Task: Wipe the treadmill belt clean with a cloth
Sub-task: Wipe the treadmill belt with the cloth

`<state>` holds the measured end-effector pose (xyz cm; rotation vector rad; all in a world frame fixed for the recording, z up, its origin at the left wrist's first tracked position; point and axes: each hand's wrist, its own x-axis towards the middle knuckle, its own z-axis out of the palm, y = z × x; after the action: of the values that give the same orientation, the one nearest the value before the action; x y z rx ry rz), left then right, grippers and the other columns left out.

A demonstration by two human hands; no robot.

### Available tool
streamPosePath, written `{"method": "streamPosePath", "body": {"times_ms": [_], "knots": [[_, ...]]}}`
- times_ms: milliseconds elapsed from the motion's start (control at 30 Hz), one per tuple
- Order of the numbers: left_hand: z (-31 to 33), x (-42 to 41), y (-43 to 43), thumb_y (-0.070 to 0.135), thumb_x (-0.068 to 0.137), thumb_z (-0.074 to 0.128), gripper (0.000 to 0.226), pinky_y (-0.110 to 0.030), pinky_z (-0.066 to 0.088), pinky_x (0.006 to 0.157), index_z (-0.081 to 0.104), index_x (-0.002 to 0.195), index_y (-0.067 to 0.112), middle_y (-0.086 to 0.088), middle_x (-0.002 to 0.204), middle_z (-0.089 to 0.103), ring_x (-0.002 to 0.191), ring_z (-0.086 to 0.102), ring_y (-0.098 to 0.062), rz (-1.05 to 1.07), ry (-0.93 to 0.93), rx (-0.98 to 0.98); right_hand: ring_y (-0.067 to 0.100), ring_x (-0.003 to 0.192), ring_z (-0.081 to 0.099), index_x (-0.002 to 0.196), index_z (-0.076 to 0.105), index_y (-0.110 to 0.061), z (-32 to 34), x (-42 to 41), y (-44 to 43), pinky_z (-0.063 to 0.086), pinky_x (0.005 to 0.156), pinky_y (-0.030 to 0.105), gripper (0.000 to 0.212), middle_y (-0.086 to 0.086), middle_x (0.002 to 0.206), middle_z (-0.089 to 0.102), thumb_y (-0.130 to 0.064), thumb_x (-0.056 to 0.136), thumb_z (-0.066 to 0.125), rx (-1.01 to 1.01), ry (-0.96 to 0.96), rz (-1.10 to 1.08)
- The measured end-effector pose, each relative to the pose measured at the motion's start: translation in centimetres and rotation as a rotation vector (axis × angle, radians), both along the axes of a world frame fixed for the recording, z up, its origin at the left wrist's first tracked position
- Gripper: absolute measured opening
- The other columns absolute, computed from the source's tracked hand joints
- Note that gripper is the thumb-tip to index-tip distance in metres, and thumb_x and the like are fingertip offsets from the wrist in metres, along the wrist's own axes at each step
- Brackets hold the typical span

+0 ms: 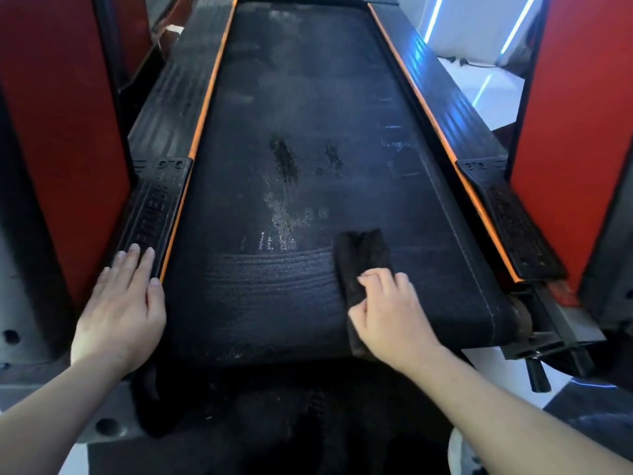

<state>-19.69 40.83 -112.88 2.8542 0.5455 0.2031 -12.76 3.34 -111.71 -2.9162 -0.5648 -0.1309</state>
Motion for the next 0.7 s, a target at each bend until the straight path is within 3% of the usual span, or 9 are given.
{"method": "streamPosePath", "body": {"times_ms": [300, 400, 567, 700], "knots": [[0.3, 0.0, -0.2, 0.029, 0.104, 0.028, 0.055, -0.032, -0.002, 0.123, 0.019, 0.157, 0.016, 0.002, 0.165, 0.008, 0.151, -0.001, -0.009, 0.004, 0.003, -0.017, 0.044, 0.082, 0.053, 0.111, 0.062, 0.002, 0.8, 4.0, -10.8, 0.049, 0.076, 0.052, 0.055, 0.019, 0.109, 0.062, -0.032, 0.075, 0.037, -0.16, 0.018, -0.265], [0.2, 0.0, -0.1, 0.029, 0.104, 0.028, 0.055, -0.034, 0.0, 0.123, 0.019, 0.157, 0.016, 0.001, 0.165, 0.009, 0.151, 0.0, -0.01, -0.002, 0.005, -0.012, 0.042, 0.093, 0.05, 0.12, 0.057, 0.0, 1.7, 4.8, -12.7, 0.043, 0.088, 0.053, 0.043, 0.016, 0.122, 0.057, -0.021, 0.084, 0.053, -0.211, 0.08, -0.336], [0.3, 0.1, -0.3, 0.028, 0.104, 0.028, 0.055, -0.033, 0.001, 0.123, 0.02, 0.156, 0.014, 0.0, 0.165, 0.012, 0.152, 0.002, -0.012, -0.001, -0.007, -0.005, 0.04, 0.116, 0.043, 0.138, 0.045, -0.008, 2.2, 5.3, -12.3, 0.034, 0.102, 0.047, 0.045, 0.009, 0.143, 0.043, -0.018, 0.094, 0.048, -0.087, 0.214, -0.415], [0.3, 0.0, -0.5, 0.028, 0.103, 0.029, 0.056, -0.033, 0.001, 0.124, 0.019, 0.156, 0.015, 0.001, 0.165, 0.01, 0.152, 0.001, -0.011, 0.012, -0.003, 0.006, 0.045, 0.11, 0.044, 0.138, 0.046, -0.008, 0.9, 4.7, -11.2, 0.035, 0.099, 0.053, 0.043, 0.015, 0.143, 0.042, -0.019, 0.096, 0.044, 0.024, 0.147, -0.481]]}}
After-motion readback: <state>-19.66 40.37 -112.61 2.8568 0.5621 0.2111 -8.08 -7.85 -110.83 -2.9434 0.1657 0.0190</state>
